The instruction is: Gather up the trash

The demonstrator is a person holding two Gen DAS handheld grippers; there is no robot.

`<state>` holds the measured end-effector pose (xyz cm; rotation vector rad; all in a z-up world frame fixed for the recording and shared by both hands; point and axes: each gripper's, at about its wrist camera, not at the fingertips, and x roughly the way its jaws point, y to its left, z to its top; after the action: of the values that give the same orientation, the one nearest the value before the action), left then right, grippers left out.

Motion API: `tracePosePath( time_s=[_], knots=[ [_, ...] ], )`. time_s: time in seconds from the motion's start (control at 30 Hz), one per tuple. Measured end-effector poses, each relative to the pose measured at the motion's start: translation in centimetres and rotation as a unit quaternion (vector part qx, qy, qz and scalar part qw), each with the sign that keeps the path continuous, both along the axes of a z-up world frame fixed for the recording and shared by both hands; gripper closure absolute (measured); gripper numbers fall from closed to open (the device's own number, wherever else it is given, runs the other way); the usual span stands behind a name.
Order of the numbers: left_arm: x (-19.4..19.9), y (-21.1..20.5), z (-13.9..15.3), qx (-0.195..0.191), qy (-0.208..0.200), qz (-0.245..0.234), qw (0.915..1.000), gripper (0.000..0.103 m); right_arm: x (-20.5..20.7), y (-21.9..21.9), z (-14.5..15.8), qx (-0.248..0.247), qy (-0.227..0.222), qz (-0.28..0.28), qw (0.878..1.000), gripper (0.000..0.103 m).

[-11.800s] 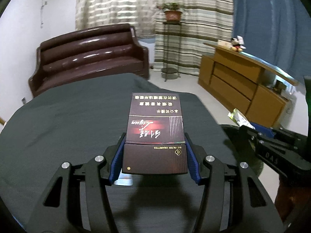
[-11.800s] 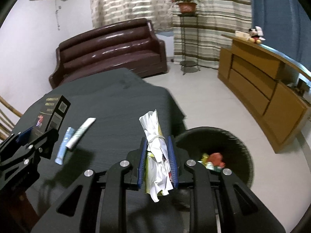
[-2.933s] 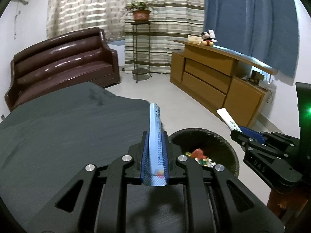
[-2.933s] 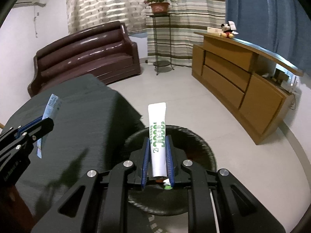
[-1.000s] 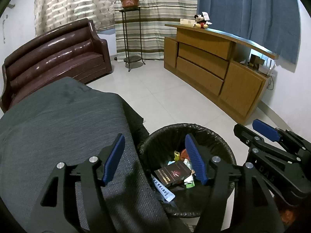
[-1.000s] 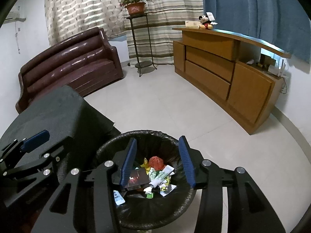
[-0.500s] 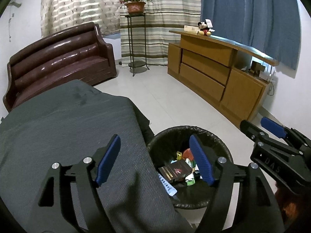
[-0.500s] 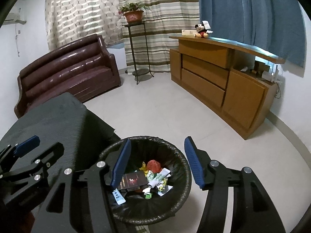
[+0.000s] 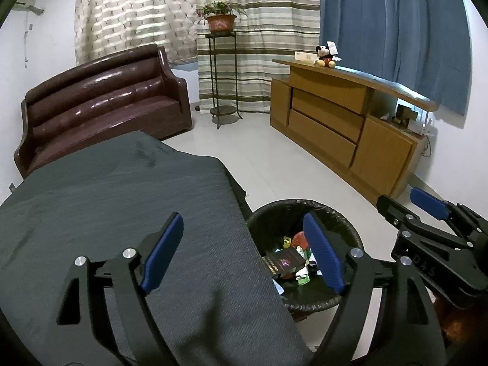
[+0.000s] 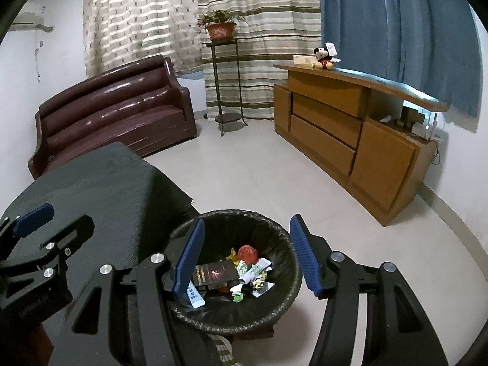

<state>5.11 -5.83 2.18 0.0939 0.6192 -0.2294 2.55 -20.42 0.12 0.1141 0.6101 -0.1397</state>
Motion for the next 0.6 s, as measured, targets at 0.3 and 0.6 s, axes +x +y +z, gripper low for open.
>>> tracePosePath(
  time_s=[0.3, 0.6],
  knots=[
    [-1.8, 1.2, 0.5, 0.000, -0.004, 0.008, 1.0000, 0.024, -1.5, 0.9, 0.6, -0.008, -0.008, 0.008, 1.000, 0.044],
    [-3.1, 1.9, 0.9, -0.002, -0.007, 0.013, 0.9999, 0.023, -2.4, 1.3, 1.1, -0.012, -0.018, 0.012, 1.000, 0.044]
  ],
)
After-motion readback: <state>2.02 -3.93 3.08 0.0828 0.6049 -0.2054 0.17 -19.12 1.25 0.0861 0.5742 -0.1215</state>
